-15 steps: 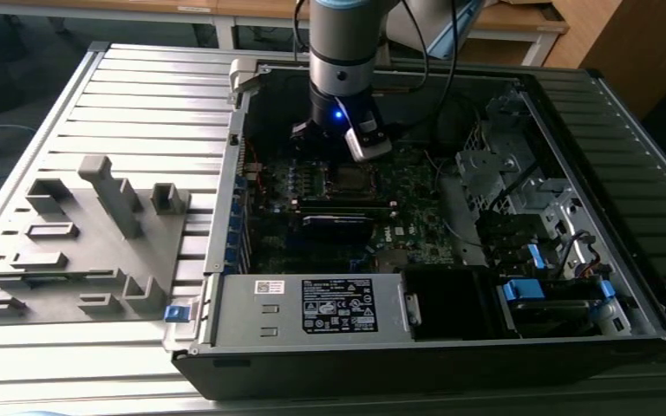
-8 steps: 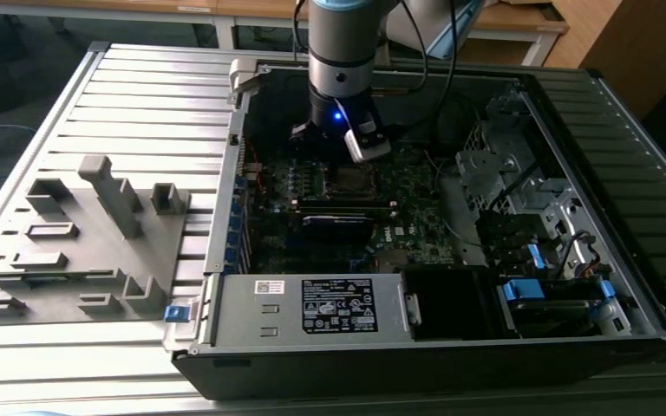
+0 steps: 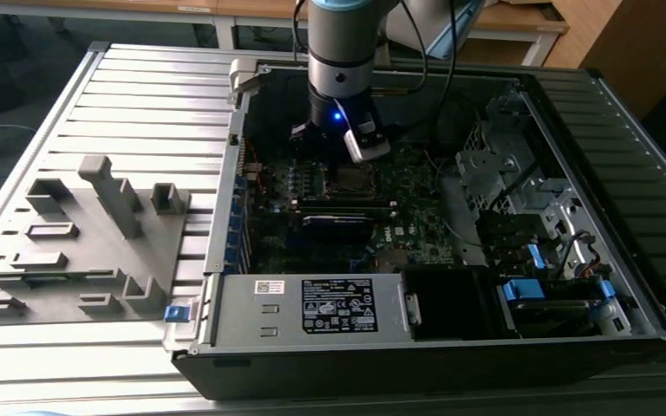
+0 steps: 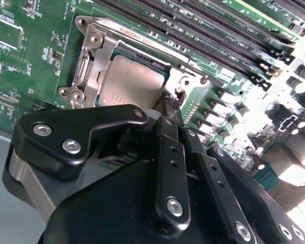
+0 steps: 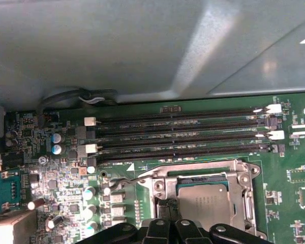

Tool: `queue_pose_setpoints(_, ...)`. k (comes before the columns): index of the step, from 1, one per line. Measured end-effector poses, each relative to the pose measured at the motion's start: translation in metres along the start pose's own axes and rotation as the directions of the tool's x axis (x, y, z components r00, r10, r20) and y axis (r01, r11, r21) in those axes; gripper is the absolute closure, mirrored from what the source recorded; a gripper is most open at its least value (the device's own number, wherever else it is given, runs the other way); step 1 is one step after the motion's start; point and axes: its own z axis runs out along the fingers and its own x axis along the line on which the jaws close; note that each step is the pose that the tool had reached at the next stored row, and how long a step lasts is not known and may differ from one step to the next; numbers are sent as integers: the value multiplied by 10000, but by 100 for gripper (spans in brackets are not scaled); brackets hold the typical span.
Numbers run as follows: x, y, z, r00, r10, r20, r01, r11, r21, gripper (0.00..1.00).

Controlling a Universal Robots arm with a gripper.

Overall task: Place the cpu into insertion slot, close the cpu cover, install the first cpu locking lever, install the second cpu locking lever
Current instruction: 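Close the cpu cover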

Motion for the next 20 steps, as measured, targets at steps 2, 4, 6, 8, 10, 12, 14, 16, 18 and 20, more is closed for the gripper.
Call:
queue_pose_setpoints(2,6,-1,-1,10000,-1,3,1,10000,0,89)
queue_pose_setpoints(4,13,-1,-1,10000,-1,9,1,10000,0,89)
queue_pose_setpoints(6,20,-2,-1,10000,-1,16,1,10000,-1,89)
queue_pose_setpoints(8,24,-3,0,10000,-2,22,2,10000,-3,89)
queue_pose_setpoints(10,26,-5,14,10000,-4,42,4,10000,-3,89)
queue_pose_setpoints(12,29,-8,21,10000,-4,53,4,10000,3,89)
queue_pose_setpoints(14,29,-7,22,10000,-4,55,4,10000,2,89)
queue_pose_setpoints(16,28,-6,24,10000,-4,58,4,10000,-4,89)
queue_pose_setpoints(18,28,-6,24,10000,-4,58,4,10000,-4,89)
queue_pose_setpoints(20,30,-7,28,10000,-3,60,3,10000,-2,89)
